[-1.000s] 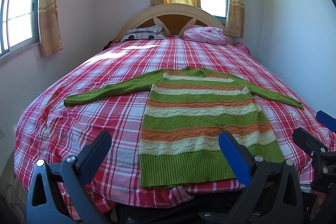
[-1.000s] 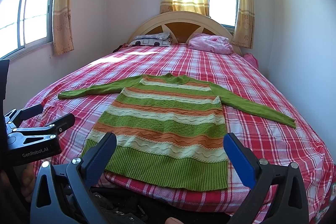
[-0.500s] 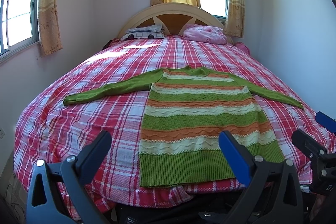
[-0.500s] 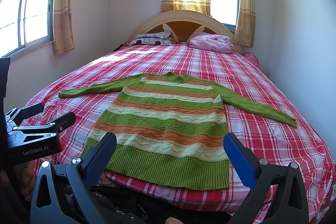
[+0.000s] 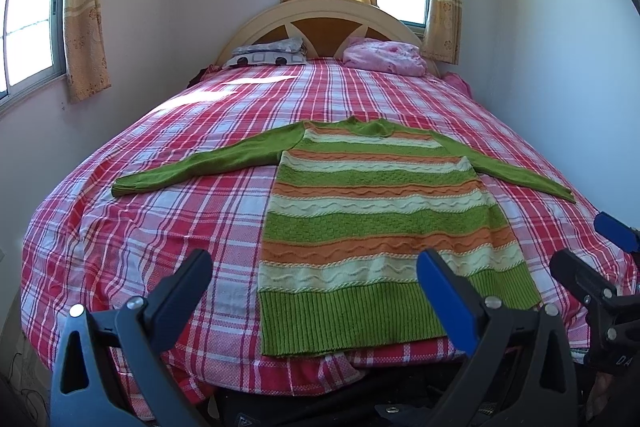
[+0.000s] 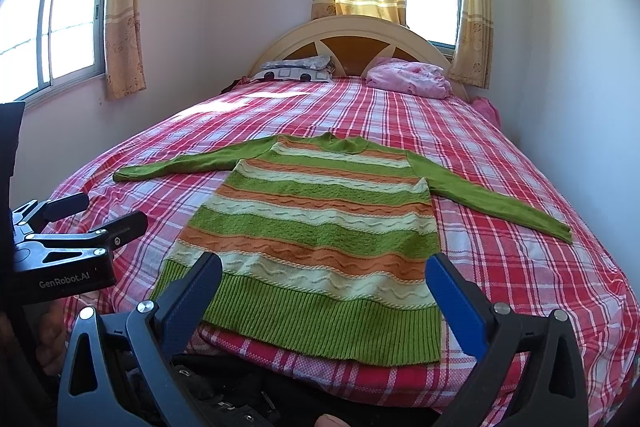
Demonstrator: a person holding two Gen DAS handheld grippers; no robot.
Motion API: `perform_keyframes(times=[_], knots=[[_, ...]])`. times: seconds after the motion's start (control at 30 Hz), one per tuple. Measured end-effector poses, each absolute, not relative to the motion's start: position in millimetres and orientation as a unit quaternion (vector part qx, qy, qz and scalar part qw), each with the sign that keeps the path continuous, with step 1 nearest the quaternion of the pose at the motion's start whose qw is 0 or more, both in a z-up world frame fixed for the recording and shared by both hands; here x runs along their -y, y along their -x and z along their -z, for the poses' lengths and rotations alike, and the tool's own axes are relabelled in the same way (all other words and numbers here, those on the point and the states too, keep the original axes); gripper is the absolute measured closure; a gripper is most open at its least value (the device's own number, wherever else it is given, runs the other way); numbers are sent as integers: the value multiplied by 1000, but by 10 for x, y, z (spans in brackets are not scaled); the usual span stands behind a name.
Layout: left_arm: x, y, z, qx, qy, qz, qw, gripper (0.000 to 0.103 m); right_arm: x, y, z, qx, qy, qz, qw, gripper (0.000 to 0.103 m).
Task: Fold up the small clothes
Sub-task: 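Move the right gripper to a green sleeve cuff and grasp it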
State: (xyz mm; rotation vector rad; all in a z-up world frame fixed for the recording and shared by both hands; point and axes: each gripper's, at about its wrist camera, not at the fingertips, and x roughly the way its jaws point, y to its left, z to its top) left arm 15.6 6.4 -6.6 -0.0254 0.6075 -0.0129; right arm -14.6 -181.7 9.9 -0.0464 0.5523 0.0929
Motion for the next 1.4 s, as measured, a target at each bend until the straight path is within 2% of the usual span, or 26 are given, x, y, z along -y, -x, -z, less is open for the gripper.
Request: perform_keyframes(times=[0.33,0.5,0.8,1.03,1.17,1.23,1.3,1.4], knots=[[-9,-557,124,-282,-44,-10,958,0,2400,-332,45,-277,-2,-6,961,1],[90,-1008,243,-282,-84,-11,956,0,2834,-739,242,-311,-12,27,950,1],[321,-1829,458,-303,-94,-3,948,0,3768,-1314,506,-349,-57,102,930,1],[440,-2405,633,-308,-87,-12,947,0,4629,-1648,715,-362,-120,168,909,1],[463,-2696,747,-307,-83,-38,947,0,5295,-1671,792,-343,-208,212,891,2],[460,-2814,797,-310,-79,-49,946,0,5579,-1652,829,-332,-249,226,881,6],[461,-2927,842,-314,-77,-55,945,0,5878,-1612,876,-324,-297,236,867,18],[445,-3053,880,-319,-76,-63,943,0,6161,-1554,939,-316,-344,249,849,22]])
